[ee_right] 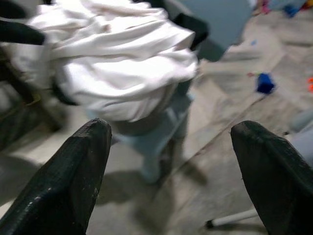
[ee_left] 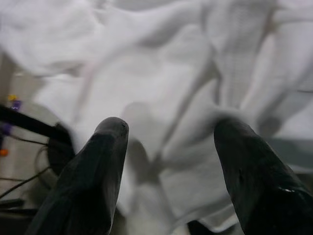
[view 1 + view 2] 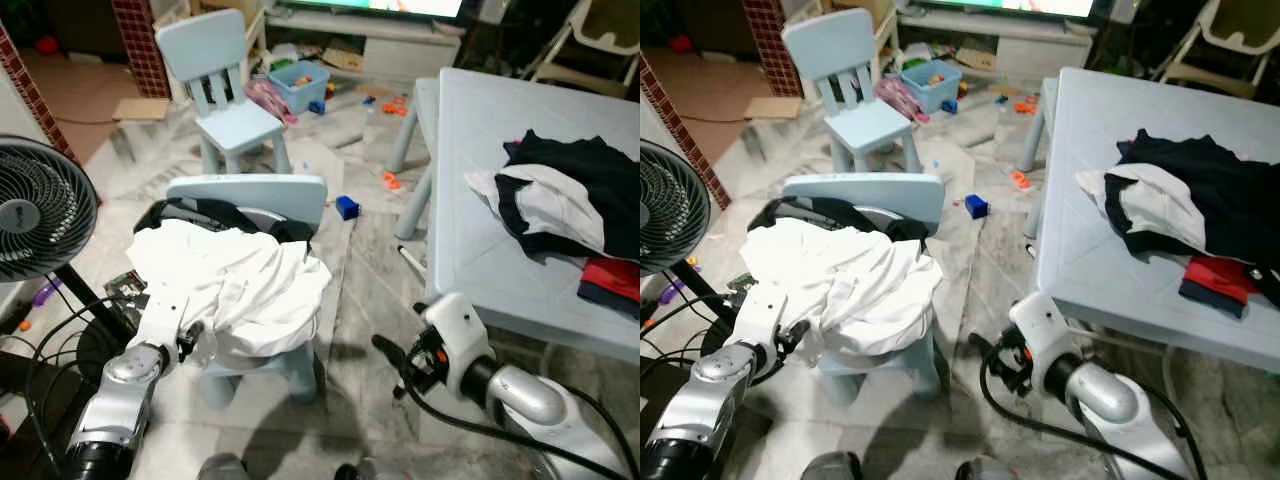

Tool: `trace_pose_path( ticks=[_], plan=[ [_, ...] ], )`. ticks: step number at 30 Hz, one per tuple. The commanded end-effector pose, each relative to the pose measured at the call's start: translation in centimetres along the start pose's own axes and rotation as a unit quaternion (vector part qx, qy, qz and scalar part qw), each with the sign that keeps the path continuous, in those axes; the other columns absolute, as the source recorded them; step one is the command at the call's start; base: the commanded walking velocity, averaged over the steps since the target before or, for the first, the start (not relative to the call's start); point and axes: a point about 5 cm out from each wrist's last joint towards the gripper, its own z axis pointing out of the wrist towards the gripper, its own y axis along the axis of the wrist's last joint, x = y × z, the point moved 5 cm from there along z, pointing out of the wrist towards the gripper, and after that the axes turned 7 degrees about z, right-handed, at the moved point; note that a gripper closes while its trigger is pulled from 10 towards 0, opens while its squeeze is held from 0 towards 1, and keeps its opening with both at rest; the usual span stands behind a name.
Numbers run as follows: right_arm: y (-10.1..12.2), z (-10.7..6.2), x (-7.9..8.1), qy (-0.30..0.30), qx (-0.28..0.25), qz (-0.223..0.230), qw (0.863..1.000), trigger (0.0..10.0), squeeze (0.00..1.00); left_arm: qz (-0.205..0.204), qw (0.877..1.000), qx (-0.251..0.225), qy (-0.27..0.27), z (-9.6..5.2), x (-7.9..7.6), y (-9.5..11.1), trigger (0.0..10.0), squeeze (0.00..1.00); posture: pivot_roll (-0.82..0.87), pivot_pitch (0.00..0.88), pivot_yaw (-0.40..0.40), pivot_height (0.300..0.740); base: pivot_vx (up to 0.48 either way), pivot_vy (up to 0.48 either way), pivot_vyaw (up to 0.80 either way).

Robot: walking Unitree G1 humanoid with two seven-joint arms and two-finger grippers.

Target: Hang hanger

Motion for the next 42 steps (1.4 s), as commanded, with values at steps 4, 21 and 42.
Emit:
trace_pose_path(
  ticks=[4,21,42],
  plan=[
    [-0.4,-1.0,-1.0,-0.030,0.028,0.006,0.999,10.0,0.00,0.008,1.000,0.001,-0.015,1.0,-0.6,-0.5,10.0,0.00,-0.14,0.137,-0.102,0.740,0.000,0.000,0.00],
    [0.9,-0.3,-0.8,-0.030,0.025,0.019,0.999,10.0,0.00,-0.026,0.996,-0.070,0.051,2.3,1.8,1.6,0.0,0.00,-0.14,0.131,-0.105,0.740,0.000,0.000,0.00],
    [1.2,1.0,-0.6,-0.001,0.017,0.031,0.999,10.0,0.00,-0.176,0.930,-0.321,0.026,0.5,2.0,16.0,0.0,0.00,-0.11,0.104,-0.096,0.740,0.000,0.000,0.00]
  ],
)
